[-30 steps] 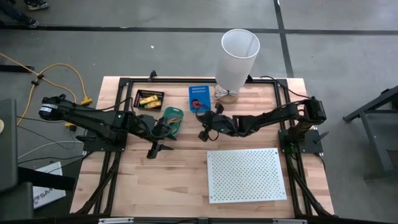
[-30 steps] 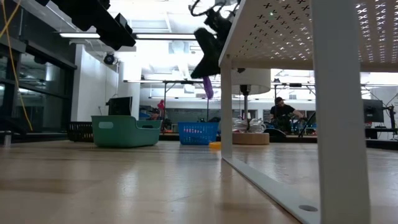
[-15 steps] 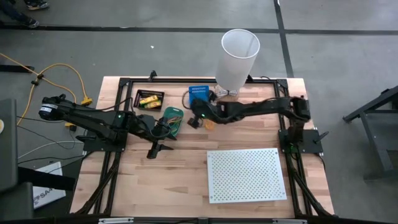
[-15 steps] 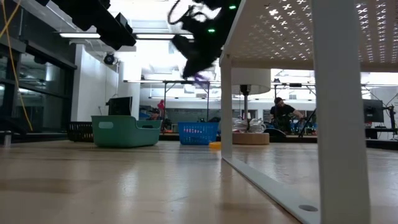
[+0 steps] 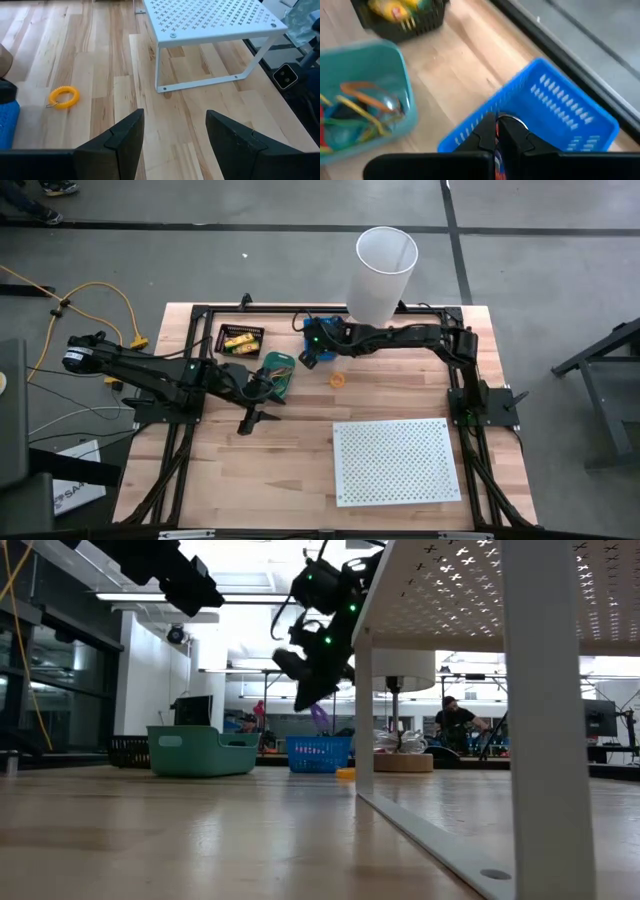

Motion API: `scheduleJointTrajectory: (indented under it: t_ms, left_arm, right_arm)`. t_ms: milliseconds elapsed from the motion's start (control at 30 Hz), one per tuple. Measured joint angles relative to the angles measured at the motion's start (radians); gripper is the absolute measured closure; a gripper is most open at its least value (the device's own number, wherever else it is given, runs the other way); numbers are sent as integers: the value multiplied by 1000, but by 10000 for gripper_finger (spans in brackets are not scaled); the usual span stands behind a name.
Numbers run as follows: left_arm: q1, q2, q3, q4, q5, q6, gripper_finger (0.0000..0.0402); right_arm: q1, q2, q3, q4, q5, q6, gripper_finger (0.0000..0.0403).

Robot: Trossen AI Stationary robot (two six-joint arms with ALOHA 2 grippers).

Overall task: Pick & Place Office Desk Supplies
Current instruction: Put the purple spring keychain into the blue bin, then put the yellow spring keychain into the blue bin

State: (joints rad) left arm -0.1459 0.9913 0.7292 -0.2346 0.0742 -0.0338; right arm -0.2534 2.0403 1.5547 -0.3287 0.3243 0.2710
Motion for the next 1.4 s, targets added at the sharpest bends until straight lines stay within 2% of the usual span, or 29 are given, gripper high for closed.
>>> scheduleJointTrajectory:
  t_ms: [333, 633, 1100, 1400]
  left_arm:
    - [0, 0, 0, 7, 0, 0, 195]
    - [0, 0, 0, 7, 0, 0, 195]
    - [0, 0, 0, 7, 0, 0, 195]
    - [0, 0, 0, 7, 0, 0, 195]
  right_arm:
    - [-10, 14, 0, -11, -69, 42, 399]
    - [-10, 13, 0, -12, -62, 51, 396]
    - [-10, 13, 0, -18, -61, 65, 358]
    - [-10, 13, 0, -19, -62, 66, 353]
